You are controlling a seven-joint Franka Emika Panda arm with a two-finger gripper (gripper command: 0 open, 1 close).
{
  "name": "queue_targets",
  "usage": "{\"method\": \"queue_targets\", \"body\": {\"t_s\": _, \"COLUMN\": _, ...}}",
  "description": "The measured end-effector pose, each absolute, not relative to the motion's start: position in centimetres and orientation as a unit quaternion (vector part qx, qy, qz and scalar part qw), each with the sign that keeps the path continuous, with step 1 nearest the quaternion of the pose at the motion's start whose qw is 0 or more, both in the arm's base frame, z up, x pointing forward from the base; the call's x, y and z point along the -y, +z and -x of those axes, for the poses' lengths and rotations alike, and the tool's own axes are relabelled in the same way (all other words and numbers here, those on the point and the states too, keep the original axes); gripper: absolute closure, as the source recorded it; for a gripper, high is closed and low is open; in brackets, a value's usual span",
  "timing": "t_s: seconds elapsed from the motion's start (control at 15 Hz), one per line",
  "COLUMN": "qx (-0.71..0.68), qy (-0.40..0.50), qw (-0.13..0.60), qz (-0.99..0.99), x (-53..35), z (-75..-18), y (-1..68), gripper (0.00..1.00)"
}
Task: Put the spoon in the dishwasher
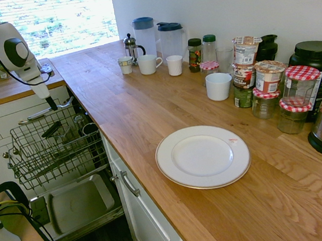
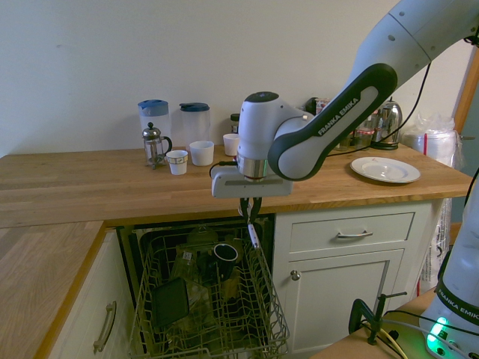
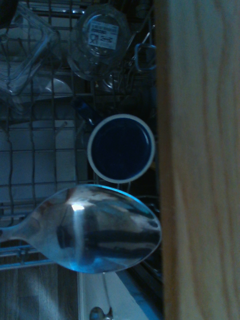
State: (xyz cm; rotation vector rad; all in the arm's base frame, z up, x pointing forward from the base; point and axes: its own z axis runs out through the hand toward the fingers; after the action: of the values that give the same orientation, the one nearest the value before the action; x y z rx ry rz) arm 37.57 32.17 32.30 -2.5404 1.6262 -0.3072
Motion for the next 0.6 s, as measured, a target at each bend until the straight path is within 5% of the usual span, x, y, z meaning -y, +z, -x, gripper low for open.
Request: {"method": "queue_targets", "body": {"t_s": 0.6, "qx": -0.541, "qy": -0.061, "qw": 0.035, "qz": 0.838, "x": -36.6, "z": -35.8, "y": 18.6, "gripper": 1.00}}
